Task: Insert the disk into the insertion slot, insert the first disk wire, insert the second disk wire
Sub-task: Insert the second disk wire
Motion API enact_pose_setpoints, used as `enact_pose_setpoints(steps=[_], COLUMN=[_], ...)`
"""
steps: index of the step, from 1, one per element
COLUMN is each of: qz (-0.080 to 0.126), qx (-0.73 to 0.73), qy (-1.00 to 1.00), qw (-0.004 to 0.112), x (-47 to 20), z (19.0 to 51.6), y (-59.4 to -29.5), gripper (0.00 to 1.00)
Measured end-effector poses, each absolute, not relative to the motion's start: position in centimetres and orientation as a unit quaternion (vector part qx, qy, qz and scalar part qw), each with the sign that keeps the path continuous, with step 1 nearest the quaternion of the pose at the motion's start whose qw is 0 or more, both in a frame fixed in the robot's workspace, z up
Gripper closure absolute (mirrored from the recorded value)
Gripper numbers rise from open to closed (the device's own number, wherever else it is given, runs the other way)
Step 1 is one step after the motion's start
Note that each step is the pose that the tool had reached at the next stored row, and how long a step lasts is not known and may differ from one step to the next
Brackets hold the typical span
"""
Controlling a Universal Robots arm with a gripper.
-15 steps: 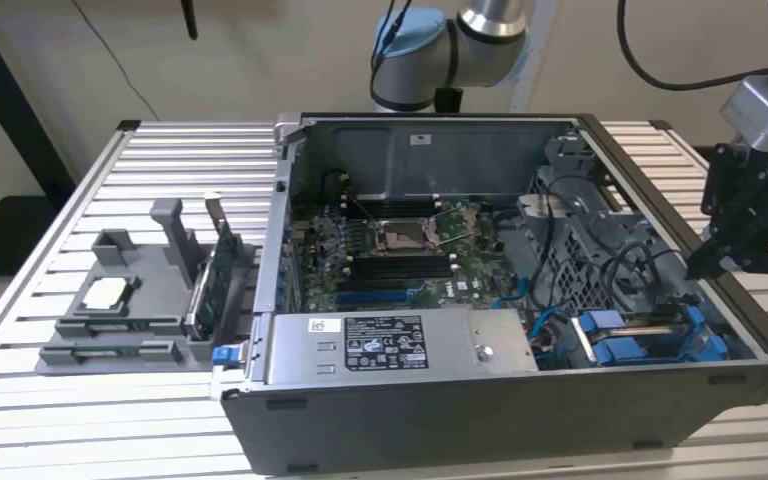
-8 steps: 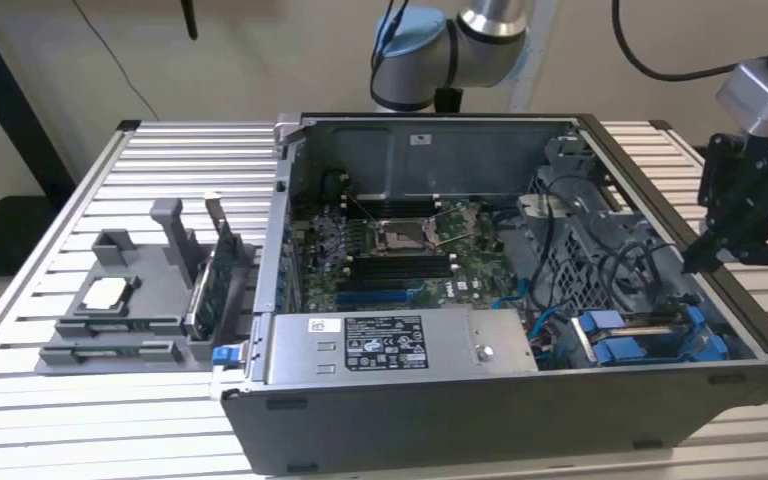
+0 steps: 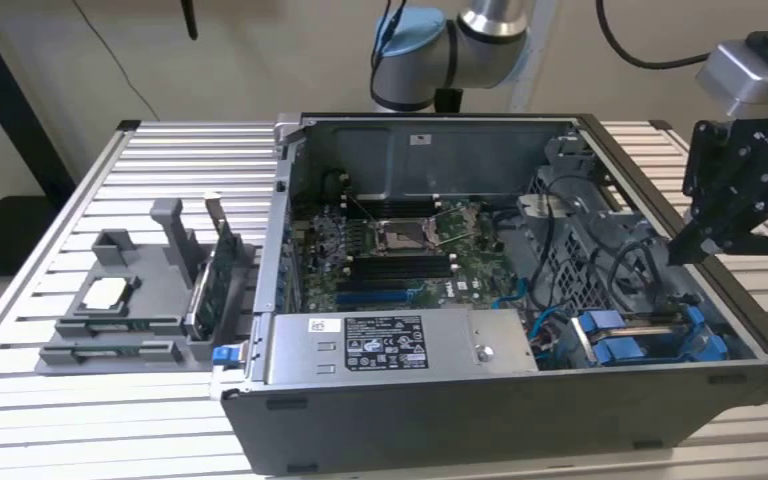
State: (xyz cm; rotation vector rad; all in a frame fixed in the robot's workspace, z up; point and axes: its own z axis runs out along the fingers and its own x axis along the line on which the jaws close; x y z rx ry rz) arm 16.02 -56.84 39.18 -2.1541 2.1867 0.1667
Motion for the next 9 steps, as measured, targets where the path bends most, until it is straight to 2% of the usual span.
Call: enact_pose_setpoints(steps=[9], qz=[0.054], qx=[-0.700], qy=[0.711], qw=[0.039], x=[13.5], z=[39.2], y=[-56.9], gripper=[0.84])
